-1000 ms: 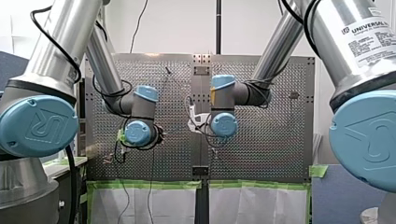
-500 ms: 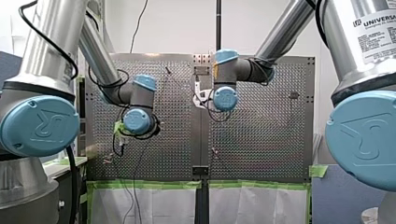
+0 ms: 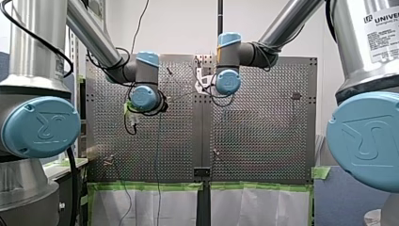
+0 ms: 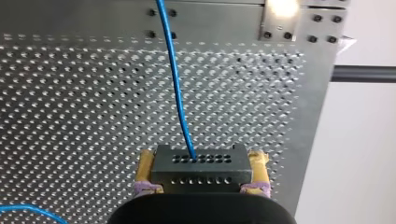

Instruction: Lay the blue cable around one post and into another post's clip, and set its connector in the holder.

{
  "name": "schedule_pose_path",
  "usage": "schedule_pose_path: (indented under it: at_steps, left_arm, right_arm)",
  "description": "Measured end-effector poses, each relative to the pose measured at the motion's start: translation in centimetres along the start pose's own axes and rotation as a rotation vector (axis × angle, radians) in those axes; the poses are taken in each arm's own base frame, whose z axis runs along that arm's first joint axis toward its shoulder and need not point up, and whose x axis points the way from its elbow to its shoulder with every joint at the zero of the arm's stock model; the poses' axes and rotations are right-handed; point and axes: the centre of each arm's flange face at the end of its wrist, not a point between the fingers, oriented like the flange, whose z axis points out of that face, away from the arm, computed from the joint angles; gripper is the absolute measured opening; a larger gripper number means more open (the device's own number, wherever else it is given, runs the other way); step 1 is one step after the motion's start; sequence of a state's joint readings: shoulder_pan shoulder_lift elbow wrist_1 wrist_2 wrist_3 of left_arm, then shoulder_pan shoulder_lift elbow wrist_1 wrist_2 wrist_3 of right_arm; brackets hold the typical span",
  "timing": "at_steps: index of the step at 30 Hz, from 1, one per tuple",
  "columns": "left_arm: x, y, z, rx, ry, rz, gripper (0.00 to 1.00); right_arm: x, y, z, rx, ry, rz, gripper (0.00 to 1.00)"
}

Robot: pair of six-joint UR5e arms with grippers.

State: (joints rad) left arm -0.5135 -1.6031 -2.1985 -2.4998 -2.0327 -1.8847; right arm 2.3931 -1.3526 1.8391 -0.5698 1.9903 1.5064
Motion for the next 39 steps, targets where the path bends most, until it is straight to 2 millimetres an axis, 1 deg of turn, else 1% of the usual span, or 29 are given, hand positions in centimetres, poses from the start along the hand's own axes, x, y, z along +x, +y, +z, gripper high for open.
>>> schedule_pose_path:
  at_steps: [3,6,13,14,16,21,28,30,32,39]
  left_arm:
    - [-2.2,-0.3,0.5,-0.019,-0.034,-0.012,1.00]
    - [-4.2,-0.5,0.9,-0.034,-0.060,-0.021,1.00]
    - [-8.3,0.6,1.5,-0.052,-0.092,-0.022,1.00]
    - [-9.0,0.8,1.6,-0.053,-0.096,-0.021,1.00]
    - [-9.8,1.2,1.8,-0.062,-0.100,-0.019,1.00]
    - [-11.9,2.4,3.1,-0.105,-0.107,-0.016,1.00]
    - [-14.0,2.0,4.3,-0.110,-0.102,-0.037,1.00]
    - [-14.7,1.8,4.7,-0.110,-0.103,-0.042,1.00]
    - [-15.5,1.6,5.0,-0.110,-0.110,-0.048,1.00]
    - [-17.8,1.3,6.3,-0.119,-0.129,-0.057,1.00]
  right_arm:
    - [0.5,0.1,0.0,0.000,0.005,0.000,0.00]
    - [1.8,0.3,0.2,0.002,0.019,0.004,0.00]
    - [7.1,1.0,0.7,-0.005,0.074,0.025,0.00]
    - [7.6,1.0,0.8,-0.005,0.078,0.026,0.00]
    - [8.6,1.1,1.0,-0.004,0.085,0.028,0.00]
    - [10.4,1.0,1.6,0.007,0.088,0.012,0.00]
    - [13.0,0.8,2.6,0.021,0.095,-0.006,0.00]
    - [13.7,0.7,3.1,0.025,0.102,-0.006,0.00]
    - [14.0,0.5,3.6,0.031,0.100,-0.008,0.00]
    - [13.4,-0.5,5.4,0.062,0.056,-0.041,0.00]
